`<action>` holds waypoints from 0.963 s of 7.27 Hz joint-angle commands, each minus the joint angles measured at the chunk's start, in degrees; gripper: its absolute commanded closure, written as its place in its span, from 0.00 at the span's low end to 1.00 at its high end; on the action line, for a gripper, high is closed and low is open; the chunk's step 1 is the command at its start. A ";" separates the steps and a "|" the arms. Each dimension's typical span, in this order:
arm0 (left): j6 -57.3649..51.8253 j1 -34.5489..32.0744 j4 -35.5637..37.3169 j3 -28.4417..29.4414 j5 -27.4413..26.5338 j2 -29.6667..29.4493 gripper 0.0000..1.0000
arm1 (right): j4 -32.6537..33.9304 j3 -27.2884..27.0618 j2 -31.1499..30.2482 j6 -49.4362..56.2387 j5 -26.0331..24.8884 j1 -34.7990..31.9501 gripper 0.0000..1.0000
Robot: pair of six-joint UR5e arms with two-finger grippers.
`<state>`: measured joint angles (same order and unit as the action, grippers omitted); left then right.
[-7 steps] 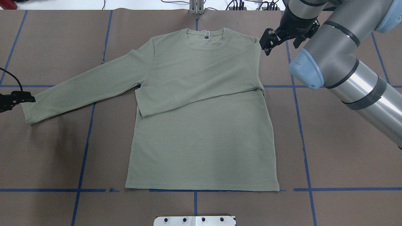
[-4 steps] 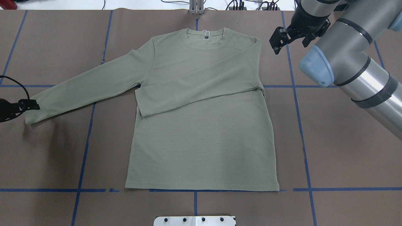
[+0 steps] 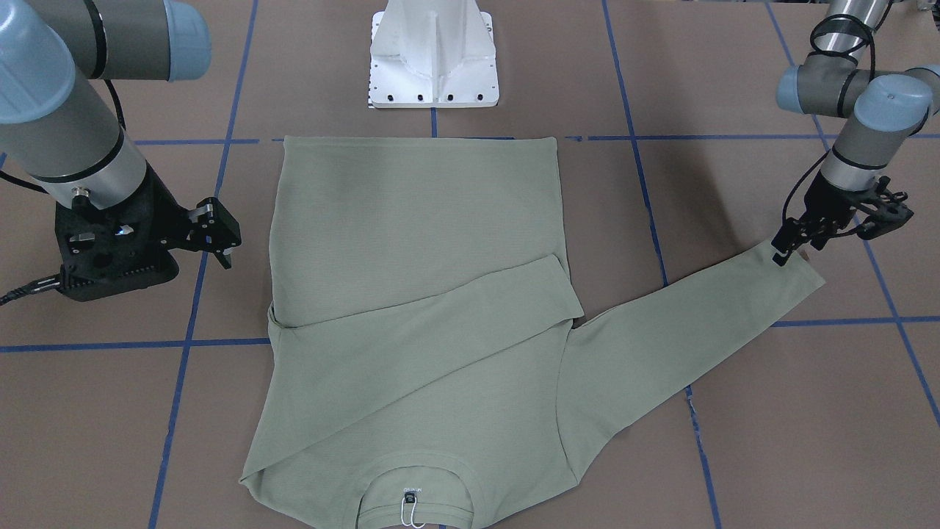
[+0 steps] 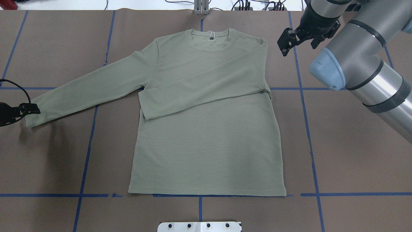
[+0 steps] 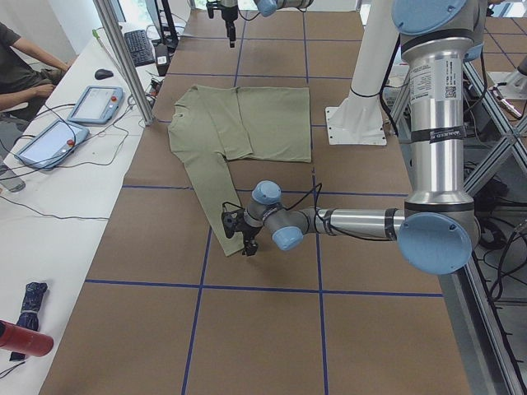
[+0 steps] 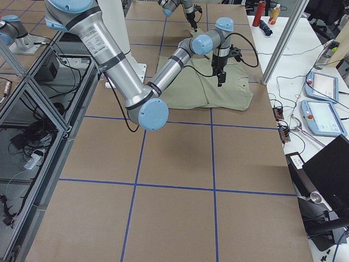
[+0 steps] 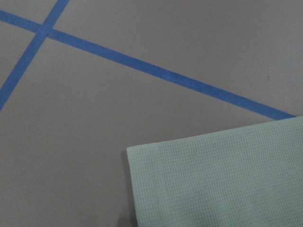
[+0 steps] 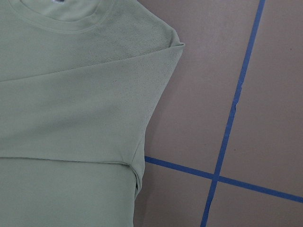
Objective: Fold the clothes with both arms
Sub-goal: 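Grasp the other sleeve cuff with the left gripper while the right gripper withdraws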
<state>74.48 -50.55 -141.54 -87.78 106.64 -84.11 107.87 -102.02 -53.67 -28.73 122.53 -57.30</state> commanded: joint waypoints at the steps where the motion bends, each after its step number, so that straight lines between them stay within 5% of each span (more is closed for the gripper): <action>1: -0.21 0.10 0.04 -0.03 -0.81 0.00 0.16 | -0.03 -1.24 -0.82 -0.10 0.43 0.00 0.00; 5: -0.12 0.37 0.04 0.33 -0.82 0.00 0.29 | -0.03 -1.95 -0.83 -0.19 0.43 -0.09 0.00; 7: -0.03 0.37 0.04 0.33 -0.82 0.00 0.54 | 0.06 -2.39 -0.83 -0.28 0.43 -0.18 0.00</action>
<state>74.40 -50.19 -141.51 -87.44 105.82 -84.11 107.86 -104.04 -54.49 -28.97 122.96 -57.37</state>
